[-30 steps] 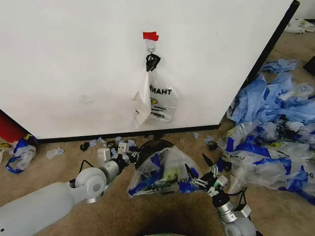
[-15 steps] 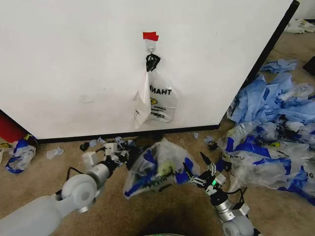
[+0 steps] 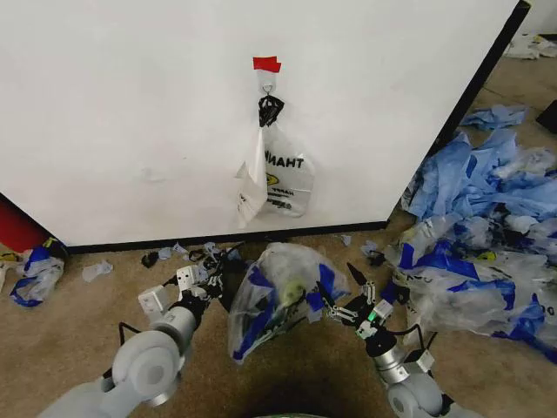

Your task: Pick up the garbage bag from the wall and place it over the trash bin.

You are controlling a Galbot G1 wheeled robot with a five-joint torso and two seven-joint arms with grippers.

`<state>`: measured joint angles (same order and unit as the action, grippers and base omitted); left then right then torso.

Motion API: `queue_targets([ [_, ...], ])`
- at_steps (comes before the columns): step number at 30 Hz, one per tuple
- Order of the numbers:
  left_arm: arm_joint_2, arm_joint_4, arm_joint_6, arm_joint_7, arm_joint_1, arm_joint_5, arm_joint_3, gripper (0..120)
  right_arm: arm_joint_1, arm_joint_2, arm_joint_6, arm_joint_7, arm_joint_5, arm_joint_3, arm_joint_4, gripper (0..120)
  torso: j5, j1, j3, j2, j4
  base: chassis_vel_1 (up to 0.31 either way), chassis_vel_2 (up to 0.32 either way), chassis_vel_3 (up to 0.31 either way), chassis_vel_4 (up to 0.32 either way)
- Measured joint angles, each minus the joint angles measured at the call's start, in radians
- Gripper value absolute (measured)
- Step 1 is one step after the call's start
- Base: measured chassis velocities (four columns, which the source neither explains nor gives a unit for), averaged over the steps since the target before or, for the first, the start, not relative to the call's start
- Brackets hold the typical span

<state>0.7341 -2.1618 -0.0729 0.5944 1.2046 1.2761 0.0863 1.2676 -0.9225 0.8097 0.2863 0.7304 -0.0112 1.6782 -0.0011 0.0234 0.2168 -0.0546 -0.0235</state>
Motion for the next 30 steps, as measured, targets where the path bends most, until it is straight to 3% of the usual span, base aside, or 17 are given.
queue_targets([
  [9, 0.114, 0.018, -0.011, 0.099, -0.006, -0.059, 0.0, 3, -0.017, 0.045, -0.015, -0.034, 0.02, 0.006, 0.027, 100, 0.0, 0.0, 0.0, 0.0, -0.0002, 0.0, 0.0, 0.0, 0.0],
  [18, 0.302, 0.088, 0.019, 0.179, 0.01, -0.256, 0.022, 3, -0.045, 0.074, -0.034, -0.107, 0.025, 0.026, 0.056, 100, 0.0001, 0.0, 0.0, 0.0, -0.0001, 0.0, 0.0, 0.0, 0.0],
  [30, 0.423, 0.022, 0.012, 0.226, 0.11, -0.381, 0.063, 3, -0.058, 0.102, -0.044, -0.131, 0.026, 0.034, 0.072, 100, 0.0, 0.0, 0.0, 0.0, -0.0001, 0.0, 0.0, 0.0, 0.0],
])
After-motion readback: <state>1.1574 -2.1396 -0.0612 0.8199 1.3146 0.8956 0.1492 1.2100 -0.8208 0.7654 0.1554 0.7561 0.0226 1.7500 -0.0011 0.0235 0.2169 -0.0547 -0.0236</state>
